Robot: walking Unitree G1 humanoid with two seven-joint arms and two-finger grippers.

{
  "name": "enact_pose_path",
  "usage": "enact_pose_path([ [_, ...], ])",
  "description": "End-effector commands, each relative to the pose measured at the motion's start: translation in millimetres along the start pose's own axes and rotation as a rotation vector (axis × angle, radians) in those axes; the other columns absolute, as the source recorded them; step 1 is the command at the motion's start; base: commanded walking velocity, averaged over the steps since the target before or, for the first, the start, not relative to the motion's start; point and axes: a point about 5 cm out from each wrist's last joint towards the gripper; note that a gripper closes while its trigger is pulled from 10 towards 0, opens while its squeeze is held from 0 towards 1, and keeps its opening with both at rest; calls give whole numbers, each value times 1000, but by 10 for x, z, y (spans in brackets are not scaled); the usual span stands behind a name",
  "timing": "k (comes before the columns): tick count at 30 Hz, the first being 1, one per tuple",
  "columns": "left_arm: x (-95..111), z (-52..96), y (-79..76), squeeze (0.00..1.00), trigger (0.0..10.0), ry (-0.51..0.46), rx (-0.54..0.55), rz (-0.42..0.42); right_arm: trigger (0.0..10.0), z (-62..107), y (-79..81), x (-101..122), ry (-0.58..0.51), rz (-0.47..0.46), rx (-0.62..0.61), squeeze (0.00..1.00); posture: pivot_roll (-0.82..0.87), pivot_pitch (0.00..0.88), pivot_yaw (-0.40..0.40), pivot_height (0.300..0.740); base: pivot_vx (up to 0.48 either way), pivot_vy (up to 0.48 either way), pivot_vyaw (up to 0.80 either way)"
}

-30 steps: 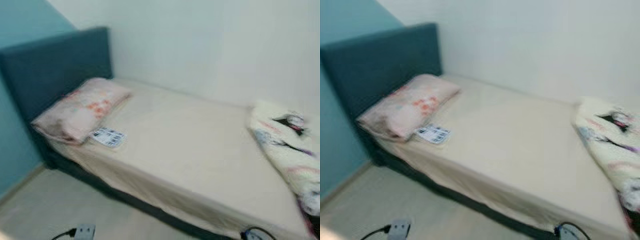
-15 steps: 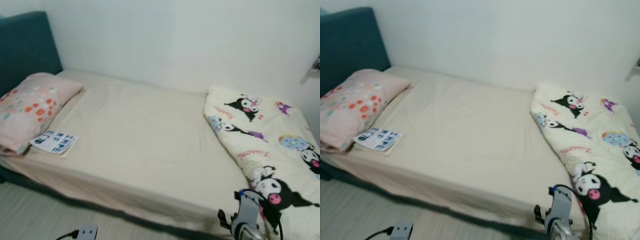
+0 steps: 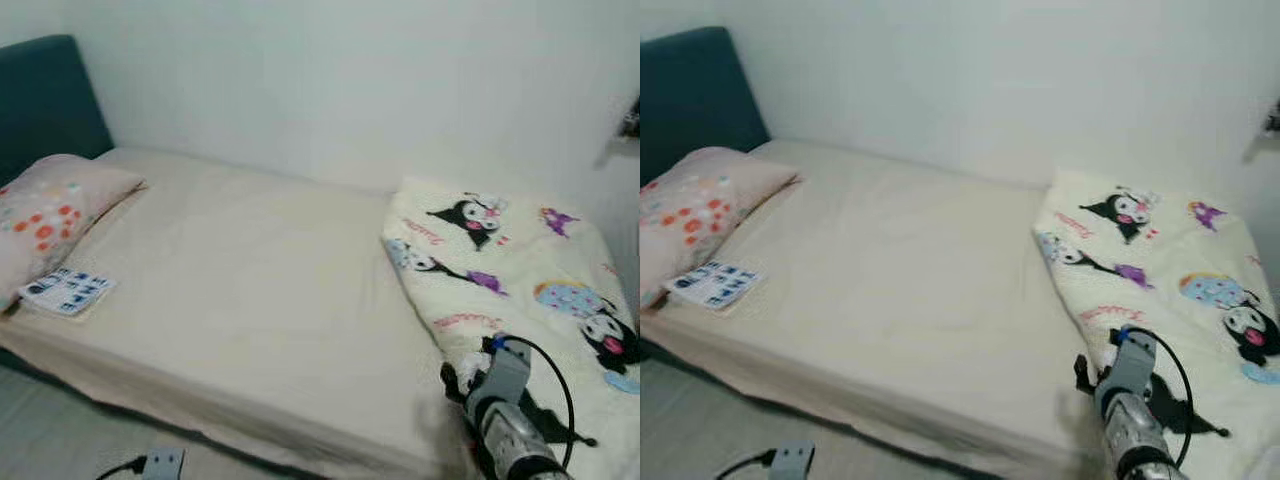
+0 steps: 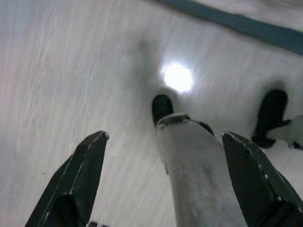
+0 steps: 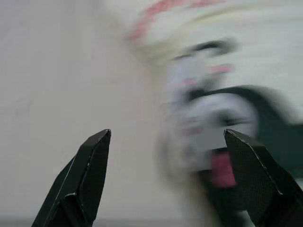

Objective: Clean up the room

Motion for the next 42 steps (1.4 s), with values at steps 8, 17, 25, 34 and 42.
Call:
enact_pose_path([
  [8, -4, -2, -10, 0, 10000, 12, 14, -5, 10000, -2, -123, 200, -67, -66, -39, 0, -93, 0, -14, 740, 0, -439, -361],
  [17, 100, 17, 281, 0, 10000, 1, 203, 15, 10000, 1, -213, 299, -65, -77, -75, 0, -98, 0, -12, 720, 0, 0, 0],
  [25, 261, 44, 494, 0, 10000, -28, 344, -1, 10000, -17, -104, 296, -61, -142, 32, 0, -95, 0, -11, 685, 0, 0, 0],
  [34, 143, 94, 641, 0, 10000, 20, 463, 18, 10000, 28, -235, 187, -36, -236, 5, 0, -101, 0, -6, 650, 0, 0, 0],
  [42, 609, 211, 1008, 0, 10000, -205, 623, 191, 10000, 107, -450, 129, -42, -295, -29, 0, -93, 0, -9, 615, 0, 0, 0],
])
Point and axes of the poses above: a point about 5 cm out from each wrist's last joint towards the gripper, its own z axis pointing back from the gripper into the wrist, its own x axis along the axis of the wrist's last joint, y = z × x, and after that the axes turned 13 degrees about -z, right-handed
